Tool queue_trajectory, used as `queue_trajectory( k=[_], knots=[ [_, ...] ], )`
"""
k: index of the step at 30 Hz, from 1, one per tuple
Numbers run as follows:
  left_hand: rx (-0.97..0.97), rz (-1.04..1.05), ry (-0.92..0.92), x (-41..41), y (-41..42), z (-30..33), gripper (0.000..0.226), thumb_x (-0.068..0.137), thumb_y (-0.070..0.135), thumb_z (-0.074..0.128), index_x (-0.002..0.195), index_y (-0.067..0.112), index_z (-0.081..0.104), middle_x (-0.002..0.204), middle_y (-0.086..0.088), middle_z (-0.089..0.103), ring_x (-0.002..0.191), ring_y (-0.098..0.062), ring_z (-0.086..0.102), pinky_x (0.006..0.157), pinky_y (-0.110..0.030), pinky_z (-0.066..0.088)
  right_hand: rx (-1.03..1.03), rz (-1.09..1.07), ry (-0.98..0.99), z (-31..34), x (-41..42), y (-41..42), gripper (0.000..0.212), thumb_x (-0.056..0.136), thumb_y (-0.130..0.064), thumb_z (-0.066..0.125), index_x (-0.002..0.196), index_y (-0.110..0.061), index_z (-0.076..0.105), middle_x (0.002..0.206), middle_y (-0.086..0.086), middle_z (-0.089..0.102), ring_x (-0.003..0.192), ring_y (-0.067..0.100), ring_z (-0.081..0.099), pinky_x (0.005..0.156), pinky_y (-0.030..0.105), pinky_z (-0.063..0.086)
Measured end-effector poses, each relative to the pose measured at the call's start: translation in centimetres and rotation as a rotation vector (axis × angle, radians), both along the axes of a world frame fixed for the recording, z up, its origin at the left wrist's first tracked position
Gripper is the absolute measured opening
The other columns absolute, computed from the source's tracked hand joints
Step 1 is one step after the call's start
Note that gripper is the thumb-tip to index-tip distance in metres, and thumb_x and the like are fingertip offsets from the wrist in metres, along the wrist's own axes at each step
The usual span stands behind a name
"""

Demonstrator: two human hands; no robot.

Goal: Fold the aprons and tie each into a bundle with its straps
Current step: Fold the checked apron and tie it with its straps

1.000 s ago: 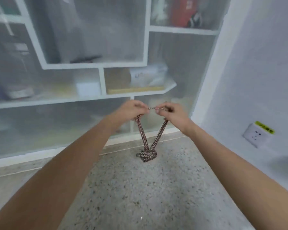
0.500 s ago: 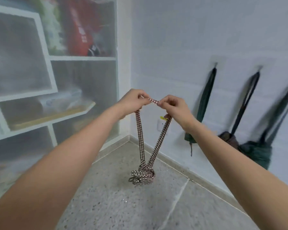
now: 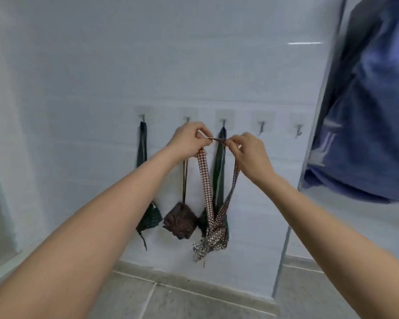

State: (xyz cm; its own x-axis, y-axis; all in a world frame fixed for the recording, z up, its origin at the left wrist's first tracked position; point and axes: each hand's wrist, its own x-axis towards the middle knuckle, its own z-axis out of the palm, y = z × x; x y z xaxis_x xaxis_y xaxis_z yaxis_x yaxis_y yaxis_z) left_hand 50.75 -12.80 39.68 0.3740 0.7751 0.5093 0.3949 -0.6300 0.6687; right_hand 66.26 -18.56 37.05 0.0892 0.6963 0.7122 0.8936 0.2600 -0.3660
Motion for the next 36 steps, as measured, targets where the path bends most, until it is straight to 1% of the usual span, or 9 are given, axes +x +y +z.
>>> queue_trajectory(
  k=[2, 5, 7, 9, 14, 19, 27, 33, 36],
  knots=[
    [-0.025, -0.116, -0.036, 3.5, 0.5, 1.1, 0.013, 0.084, 0.005, 0.066, 0.090, 0.013, 0.059, 0.080, -0.005, 0.062, 0.069, -0.019, 0.064, 0.058, -0.024, 0.054, 0.036, -0.119, -0.037, 0.8, 3.6, 0.4, 0.031, 0.099, -0.026, 0.044, 0.102, -0.008, 0.069, 0.088, 0.009, 0.049, 0.083, 0.030, 0.056, 0.067, 0.034, 0.038],
    [0.143, -0.088, 0.003, 7.9, 1.6, 2.2, 0.008, 0.082, 0.009, 0.068, 0.085, 0.012, 0.062, 0.082, -0.002, 0.063, 0.072, -0.013, 0.061, 0.061, -0.014, 0.044, 0.059, -0.242, -0.100, 1.9, 7.7, 0.9, 0.031, 0.099, -0.028, 0.044, 0.104, -0.010, 0.068, 0.094, 0.010, 0.053, 0.083, 0.028, 0.055, 0.062, 0.030, 0.035],
    [0.284, 0.005, 0.042, 10.0, 2.3, 2.5, 0.004, 0.083, 0.016, 0.067, 0.082, 0.015, 0.064, 0.086, 0.002, 0.062, 0.077, -0.010, 0.056, 0.065, -0.015, 0.040, 0.065, -0.307, -0.141, 2.5, 9.2, 1.2, 0.029, 0.099, -0.028, 0.044, 0.105, -0.010, 0.066, 0.097, 0.008, 0.055, 0.085, 0.026, 0.055, 0.061, 0.029, 0.032],
    [0.358, 0.087, 0.049, 11.6, 3.1, 2.5, 0.003, 0.085, 0.018, 0.065, 0.082, 0.019, 0.063, 0.090, 0.001, 0.060, 0.080, -0.012, 0.053, 0.071, -0.023, 0.042, 0.090, -0.364, -0.162, 2.9, 10.3, 1.6, 0.025, 0.098, -0.028, 0.046, 0.101, -0.011, 0.065, 0.098, 0.007, 0.056, 0.084, 0.026, 0.055, 0.060, 0.029, 0.031],
    [0.359, 0.130, 0.153, 13.7, 3.9, 2.4, 0.005, 0.083, 0.016, 0.062, 0.083, 0.020, 0.063, 0.080, 0.005, 0.061, 0.083, -0.015, 0.058, 0.076, -0.033, 0.049, 0.097, -0.476, -0.220, 2.8, 11.9, 2.9, 0.022, 0.096, -0.025, 0.046, 0.093, -0.009, 0.060, 0.092, 0.006, 0.054, 0.071, 0.025, 0.049, 0.058, 0.031, 0.032],
    [0.414, 0.182, 0.246, 14.7, 4.1, 1.4, 0.006, 0.085, 0.016, 0.058, 0.088, 0.021, 0.062, 0.086, 0.005, 0.058, 0.087, -0.018, 0.057, 0.084, -0.038, 0.046, 0.042, -0.500, -0.277, 1.6, 12.4, 3.7, 0.018, 0.094, -0.021, 0.046, 0.092, -0.008, 0.058, 0.094, 0.008, 0.055, 0.075, 0.031, 0.057, 0.057, 0.032, 0.038],
    [0.461, 0.213, 0.246, 15.0, 4.1, -0.2, 0.009, 0.089, 0.021, 0.056, 0.097, 0.017, 0.057, 0.096, 0.002, 0.058, 0.093, -0.020, 0.055, 0.091, -0.037, 0.036, 0.062, -0.430, -0.240, 0.9, 11.0, 4.2, 0.020, 0.094, -0.029, 0.045, 0.101, -0.012, 0.053, 0.093, 0.005, 0.055, 0.079, 0.027, 0.054, 0.057, 0.030, 0.032],
    [0.421, 0.297, 0.194, 15.2, 4.0, -1.2, 0.010, 0.092, 0.028, 0.055, 0.094, 0.019, 0.059, 0.095, 0.005, 0.065, 0.095, -0.020, 0.058, 0.088, -0.037, 0.034, 0.013, -0.491, -0.294, 0.6, 10.8, 5.1, 0.010, 0.097, -0.016, 0.042, 0.096, -0.011, 0.050, 0.081, 0.005, 0.047, 0.064, 0.027, 0.045, 0.045, 0.028, 0.018],
    [0.362, 0.281, 0.207, 15.3, 3.8, -1.0, 0.008, 0.091, 0.026, 0.054, 0.096, 0.019, 0.057, 0.097, 0.003, 0.065, 0.096, -0.021, 0.058, 0.090, -0.038, 0.034, -0.010, -0.473, -0.242, 0.3, 10.7, 5.1, 0.009, 0.097, -0.018, 0.041, 0.096, -0.011, 0.048, 0.084, 0.006, 0.050, 0.065, 0.027, 0.046, 0.047, 0.029, 0.022]
  ],
)
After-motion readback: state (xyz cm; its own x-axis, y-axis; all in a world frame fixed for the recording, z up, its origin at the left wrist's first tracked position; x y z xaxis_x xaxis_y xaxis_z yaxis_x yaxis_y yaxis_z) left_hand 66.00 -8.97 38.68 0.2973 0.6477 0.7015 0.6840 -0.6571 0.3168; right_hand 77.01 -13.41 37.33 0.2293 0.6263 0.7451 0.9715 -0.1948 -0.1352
